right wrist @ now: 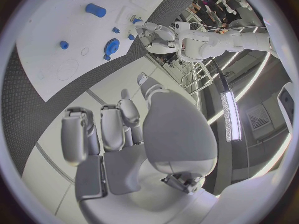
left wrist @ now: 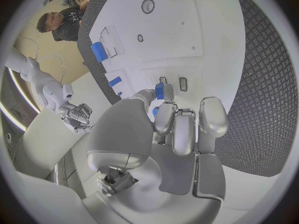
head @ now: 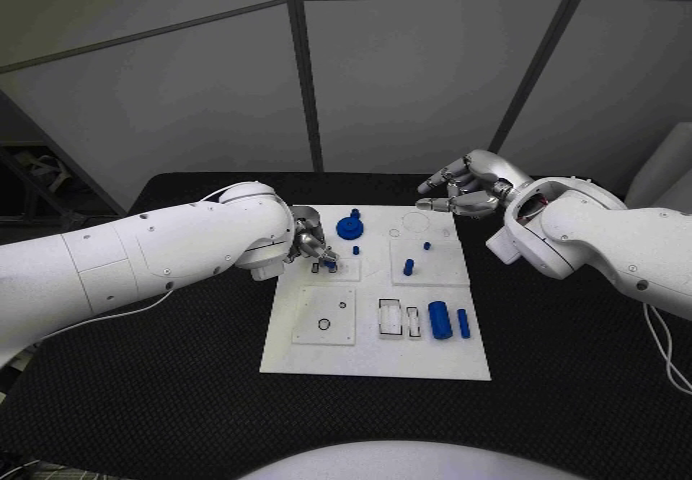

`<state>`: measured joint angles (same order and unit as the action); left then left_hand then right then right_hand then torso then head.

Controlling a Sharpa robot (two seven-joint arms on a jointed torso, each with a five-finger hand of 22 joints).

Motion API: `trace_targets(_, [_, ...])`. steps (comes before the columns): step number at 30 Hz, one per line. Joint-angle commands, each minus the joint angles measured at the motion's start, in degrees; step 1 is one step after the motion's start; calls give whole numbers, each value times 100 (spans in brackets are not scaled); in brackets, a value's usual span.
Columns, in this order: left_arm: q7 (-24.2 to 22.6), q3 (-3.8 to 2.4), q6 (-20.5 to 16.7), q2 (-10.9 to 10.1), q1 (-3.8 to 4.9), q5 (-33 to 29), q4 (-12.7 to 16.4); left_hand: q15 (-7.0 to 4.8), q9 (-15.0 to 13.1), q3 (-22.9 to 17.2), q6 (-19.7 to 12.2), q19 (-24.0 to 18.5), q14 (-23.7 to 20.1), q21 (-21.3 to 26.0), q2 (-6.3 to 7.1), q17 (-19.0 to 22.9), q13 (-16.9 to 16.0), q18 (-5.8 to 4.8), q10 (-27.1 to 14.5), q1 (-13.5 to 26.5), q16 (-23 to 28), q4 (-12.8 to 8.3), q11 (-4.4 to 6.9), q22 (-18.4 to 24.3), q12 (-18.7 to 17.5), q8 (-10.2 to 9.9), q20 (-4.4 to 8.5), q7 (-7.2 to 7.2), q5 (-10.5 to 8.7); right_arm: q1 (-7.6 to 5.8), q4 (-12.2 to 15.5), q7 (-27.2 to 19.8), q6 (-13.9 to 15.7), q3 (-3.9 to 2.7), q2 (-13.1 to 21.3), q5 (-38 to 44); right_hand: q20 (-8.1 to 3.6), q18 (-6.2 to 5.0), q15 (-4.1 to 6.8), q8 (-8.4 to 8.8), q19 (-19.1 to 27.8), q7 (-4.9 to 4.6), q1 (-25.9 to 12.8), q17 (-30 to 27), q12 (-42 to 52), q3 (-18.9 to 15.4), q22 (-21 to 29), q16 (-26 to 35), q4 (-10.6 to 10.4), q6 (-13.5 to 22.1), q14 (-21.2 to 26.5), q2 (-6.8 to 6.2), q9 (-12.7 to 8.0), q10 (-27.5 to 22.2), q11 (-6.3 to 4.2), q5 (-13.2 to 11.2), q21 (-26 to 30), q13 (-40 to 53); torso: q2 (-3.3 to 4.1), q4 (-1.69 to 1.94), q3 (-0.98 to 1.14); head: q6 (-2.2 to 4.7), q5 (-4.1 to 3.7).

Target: Assemble the parts on the task board

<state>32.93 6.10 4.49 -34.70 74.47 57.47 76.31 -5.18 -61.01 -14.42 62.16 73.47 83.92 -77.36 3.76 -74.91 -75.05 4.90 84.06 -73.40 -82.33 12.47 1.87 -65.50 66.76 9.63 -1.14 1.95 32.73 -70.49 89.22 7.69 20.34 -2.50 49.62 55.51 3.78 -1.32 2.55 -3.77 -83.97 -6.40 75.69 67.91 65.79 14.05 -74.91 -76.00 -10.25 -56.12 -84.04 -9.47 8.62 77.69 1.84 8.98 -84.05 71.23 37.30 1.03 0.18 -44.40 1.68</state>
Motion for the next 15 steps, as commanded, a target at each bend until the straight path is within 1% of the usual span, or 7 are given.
trace_targets(1, [-18,-4,68,16,-2,217,-15,-39,-4,-1228,32,33,383,-18,1,-487,-728,47,317,48,-25,-1184,41,-7,12,-36,16,8,-13,-12,0,-61,-47,-4,-9,33,-1,-64,9,-13,-141,-3,23,5,9,5,-802,17,-24,-43,-124,-8,9,28,-24,35,30,5,0,8,-1,-9,-1])
trace_targets(5, [-12,-4,92,31,-14,290,-25,-40,-17,-1246,34,35,384,-19,7,-490,-730,46,317,59,-27,-1202,41,-10,7,-39,17,7,-22,-12,-6,-63,-56,-4,-15,-27,-1,-64,9,-13,-141,-3,23,5,9,5,-802,17,-24,-43,-124,-8,9,28,-24,35,30,5,-2,0,1,-23,4])
trace_targets(15, [7,-3,155,66,-33,361,-60,-40,-28,-1261,36,35,384,-19,9,-494,-732,46,318,67,-31,-1216,41,-12,1,-41,17,7,-30,-12,-10,-63,-70,-4,-21,-55,-1,-63,10,-12,-145,-3,21,14,7,5,-808,12,-29,-44,-127,-7,11,27,-24,36,25,2,-3,7,1,-47,4])
